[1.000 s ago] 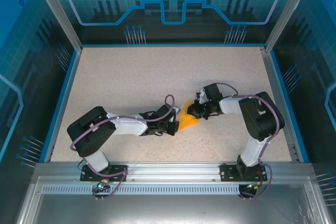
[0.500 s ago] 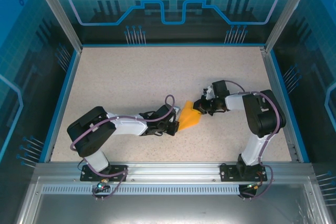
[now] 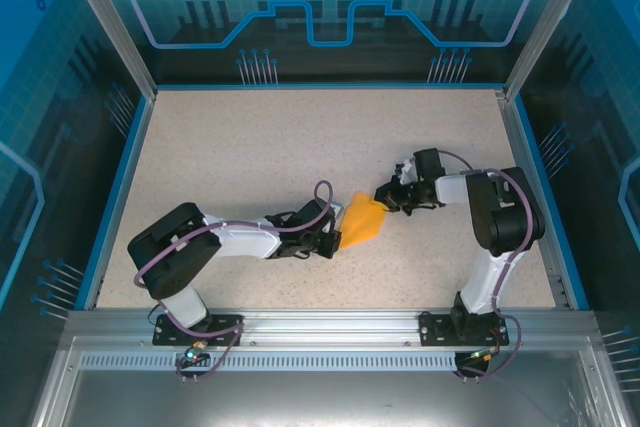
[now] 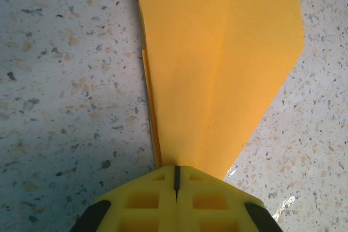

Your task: Fold a paper plane with a square sheet of paper (pick it up from the middle)

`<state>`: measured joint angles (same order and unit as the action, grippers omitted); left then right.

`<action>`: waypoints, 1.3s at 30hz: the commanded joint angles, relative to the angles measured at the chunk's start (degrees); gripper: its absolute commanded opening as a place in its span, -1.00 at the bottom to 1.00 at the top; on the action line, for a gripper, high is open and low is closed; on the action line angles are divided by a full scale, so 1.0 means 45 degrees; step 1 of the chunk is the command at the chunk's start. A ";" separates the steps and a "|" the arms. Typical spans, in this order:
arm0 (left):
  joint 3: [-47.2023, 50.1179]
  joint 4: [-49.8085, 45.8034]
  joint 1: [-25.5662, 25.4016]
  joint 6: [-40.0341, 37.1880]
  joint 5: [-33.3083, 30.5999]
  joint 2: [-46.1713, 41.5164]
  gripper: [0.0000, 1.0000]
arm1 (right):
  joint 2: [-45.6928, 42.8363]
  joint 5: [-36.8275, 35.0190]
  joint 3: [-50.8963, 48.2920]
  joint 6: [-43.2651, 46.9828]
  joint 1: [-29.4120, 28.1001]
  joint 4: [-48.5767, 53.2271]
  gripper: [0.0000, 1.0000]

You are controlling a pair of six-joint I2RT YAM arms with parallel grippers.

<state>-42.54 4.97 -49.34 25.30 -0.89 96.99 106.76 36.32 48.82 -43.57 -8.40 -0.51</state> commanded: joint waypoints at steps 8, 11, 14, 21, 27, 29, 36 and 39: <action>0.1095 -0.4053 0.0065 -0.0267 -0.0484 0.0307 -1.00 | 0.0506 -0.2953 0.1225 -0.0344 0.0825 0.0795 -0.82; 0.1026 -0.4037 0.0068 -0.0261 -0.0415 0.0321 -1.00 | 0.0554 -0.2834 0.1292 -0.0299 0.0857 0.0745 -0.82; 0.0843 -0.3986 0.0052 -0.0246 -0.0251 0.0341 -1.00 | 0.0237 -0.2497 0.1234 -0.0175 0.0902 0.0558 -0.82; 0.0016 -0.4016 0.0070 -0.0213 0.0214 0.0124 -1.00 | -0.1230 -0.1893 0.1089 0.0925 0.0666 0.2015 -0.75; -0.0954 -0.4106 0.0084 -0.0153 0.0557 -0.0388 -0.84 | -0.2782 -0.1615 0.0009 0.1533 -0.0112 0.3146 -0.60; -0.1259 -0.4147 0.0086 -0.0192 0.0662 -0.0530 -0.77 | -0.3302 -0.1338 -0.0563 0.1403 -0.0325 0.2999 -0.55; -0.2092 -0.4778 0.0084 -0.0328 0.0534 -0.0905 -0.57 | -0.3977 -0.0497 -0.1765 0.0378 -0.1499 0.1683 -0.41; -0.2264 -0.5110 0.0085 -0.0420 0.0395 -0.1043 -0.45 | -0.3754 -0.0450 -0.1903 0.0038 -0.1997 0.1105 -0.35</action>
<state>-50.83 -14.24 -49.23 24.88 0.86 94.28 89.95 32.01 40.95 -41.17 -15.73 7.77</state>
